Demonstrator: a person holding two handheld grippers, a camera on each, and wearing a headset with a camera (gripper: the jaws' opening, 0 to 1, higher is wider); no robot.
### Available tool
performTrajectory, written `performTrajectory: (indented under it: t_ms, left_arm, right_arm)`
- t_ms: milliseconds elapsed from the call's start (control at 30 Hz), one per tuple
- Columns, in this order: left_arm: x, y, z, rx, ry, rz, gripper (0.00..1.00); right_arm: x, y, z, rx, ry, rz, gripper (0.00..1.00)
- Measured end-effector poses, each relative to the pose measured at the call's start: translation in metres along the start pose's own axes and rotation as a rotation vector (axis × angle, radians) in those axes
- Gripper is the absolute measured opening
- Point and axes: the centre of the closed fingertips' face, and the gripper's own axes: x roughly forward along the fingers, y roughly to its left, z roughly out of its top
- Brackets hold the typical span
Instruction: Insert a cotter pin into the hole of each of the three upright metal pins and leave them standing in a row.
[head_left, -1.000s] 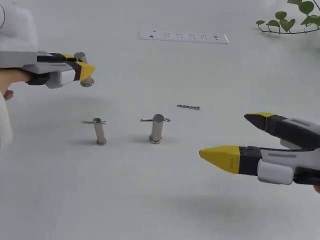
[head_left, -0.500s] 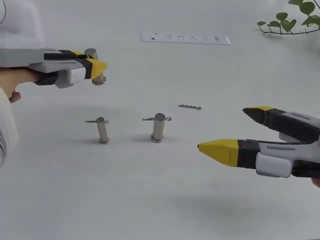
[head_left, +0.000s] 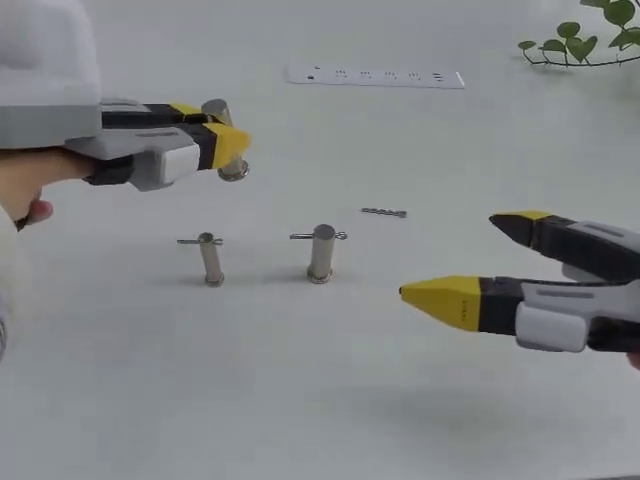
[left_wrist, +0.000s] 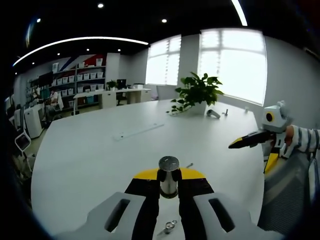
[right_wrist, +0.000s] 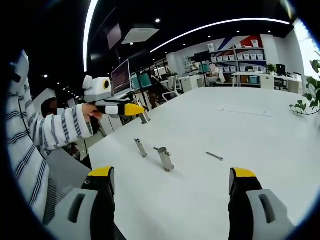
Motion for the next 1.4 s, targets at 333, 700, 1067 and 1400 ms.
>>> performTrajectory:
  t_ms: [333,700,1067,1400]
  left_arm:
    - [0.004,-0.033,-0.018,0.088,0.051,-0.088,0.09]
    - [0.007,-0.061,-0.04,0.074,0.091,-0.137,0.09]
    - [0.019,-0.083,-0.069,0.077,0.158,-0.145,0.09]
    - [0.029,-0.093,-0.085,0.078,0.193,-0.146,0.09]
  right_arm:
    - [0.0,0.0,-0.001,0.003,0.0,0.001,0.94]
    - [-0.005,-0.003,-0.001,0.014,-0.01,-0.009,0.94]
    - [-0.008,-0.004,-0.001,0.022,-0.014,-0.012,0.94]
    - [-0.009,-0.004,-0.003,0.024,-0.007,-0.009,0.95]
